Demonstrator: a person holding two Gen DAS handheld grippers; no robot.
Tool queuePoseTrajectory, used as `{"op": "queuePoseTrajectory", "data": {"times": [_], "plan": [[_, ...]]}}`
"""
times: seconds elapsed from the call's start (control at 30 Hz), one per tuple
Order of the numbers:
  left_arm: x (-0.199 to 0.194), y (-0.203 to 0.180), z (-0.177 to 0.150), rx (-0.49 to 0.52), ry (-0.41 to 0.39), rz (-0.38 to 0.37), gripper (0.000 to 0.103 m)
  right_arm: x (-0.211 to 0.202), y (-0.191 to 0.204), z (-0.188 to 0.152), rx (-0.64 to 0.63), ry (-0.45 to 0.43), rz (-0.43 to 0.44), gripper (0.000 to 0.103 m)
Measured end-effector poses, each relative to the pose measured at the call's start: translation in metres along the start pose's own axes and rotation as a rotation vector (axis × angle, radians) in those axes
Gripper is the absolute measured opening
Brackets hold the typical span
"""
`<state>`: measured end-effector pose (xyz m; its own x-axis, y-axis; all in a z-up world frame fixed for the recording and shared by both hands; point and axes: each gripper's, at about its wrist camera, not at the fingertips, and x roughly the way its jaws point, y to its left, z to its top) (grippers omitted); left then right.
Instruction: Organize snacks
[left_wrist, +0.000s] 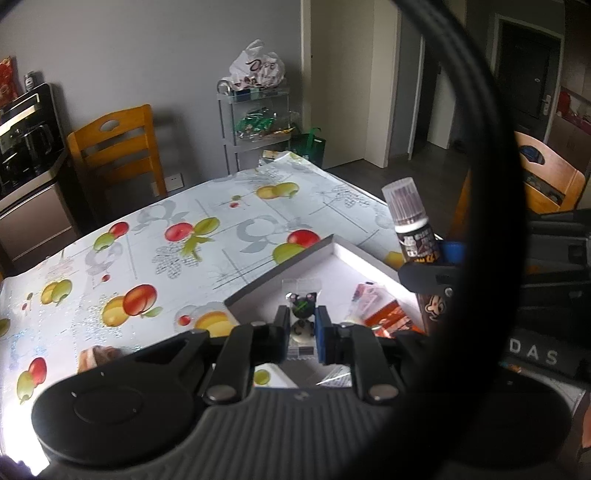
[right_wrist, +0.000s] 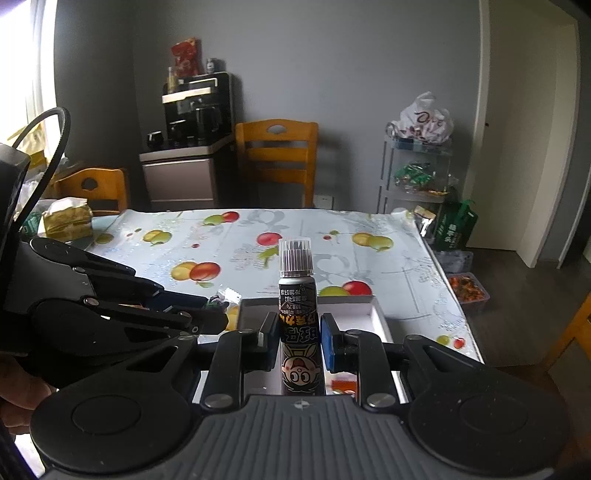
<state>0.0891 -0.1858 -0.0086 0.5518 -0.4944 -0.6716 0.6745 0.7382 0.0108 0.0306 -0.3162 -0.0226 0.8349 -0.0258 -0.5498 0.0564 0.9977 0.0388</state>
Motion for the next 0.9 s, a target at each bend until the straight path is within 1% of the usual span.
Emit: {"op": "queuePoseTrajectory", "data": {"times": [0.4,0.9], "plan": [[0.015,-0.017,0.005,0.026,0.012,-0.019,0.01,0.003,-0.023,-0.009,0.024,0.021,-0.035,0.025],[0.043,-0.03,0.005,0.048,0.057,-0.02,0.01,0.032,-0.043,-0.015,0.027,0.076,-0.044,0.025]]}}
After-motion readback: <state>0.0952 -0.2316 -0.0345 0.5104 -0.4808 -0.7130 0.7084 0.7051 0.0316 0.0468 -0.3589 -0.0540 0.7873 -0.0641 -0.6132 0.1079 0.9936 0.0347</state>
